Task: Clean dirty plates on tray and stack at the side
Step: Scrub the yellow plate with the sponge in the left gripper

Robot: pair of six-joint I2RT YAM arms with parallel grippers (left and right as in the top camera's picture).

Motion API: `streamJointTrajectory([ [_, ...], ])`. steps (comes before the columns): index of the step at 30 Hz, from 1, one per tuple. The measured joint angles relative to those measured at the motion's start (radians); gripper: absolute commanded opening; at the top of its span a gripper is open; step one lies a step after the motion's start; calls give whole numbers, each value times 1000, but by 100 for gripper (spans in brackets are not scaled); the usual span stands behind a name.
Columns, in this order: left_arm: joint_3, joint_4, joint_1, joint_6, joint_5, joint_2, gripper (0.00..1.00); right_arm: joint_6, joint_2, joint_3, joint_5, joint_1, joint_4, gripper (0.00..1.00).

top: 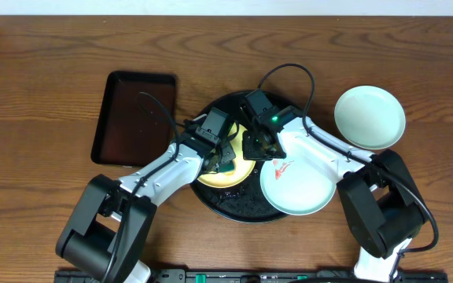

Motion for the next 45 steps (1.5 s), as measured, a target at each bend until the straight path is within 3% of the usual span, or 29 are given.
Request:
streamJointTrajectory([
  [13,17,-161,117,0,-68,-25,8,0,0,0,-19,2,4,1],
  [23,3,-151,167,3,-184,-213,8,0,0,1,-2,2,-12,1],
  [28,3,-92,167,3,-86,-256,8,0,0,1,4,2,-13,1],
  [35,3,-51,120,3,40,-180,8,0,0,1,7,2,-13,1],
  [40,-2,71,82,11,71,-80,8,0,0,1,8,2,-12,1],
  [45,-2,98,82,12,71,-21,8,0,0,1,8,2,-12,1],
])
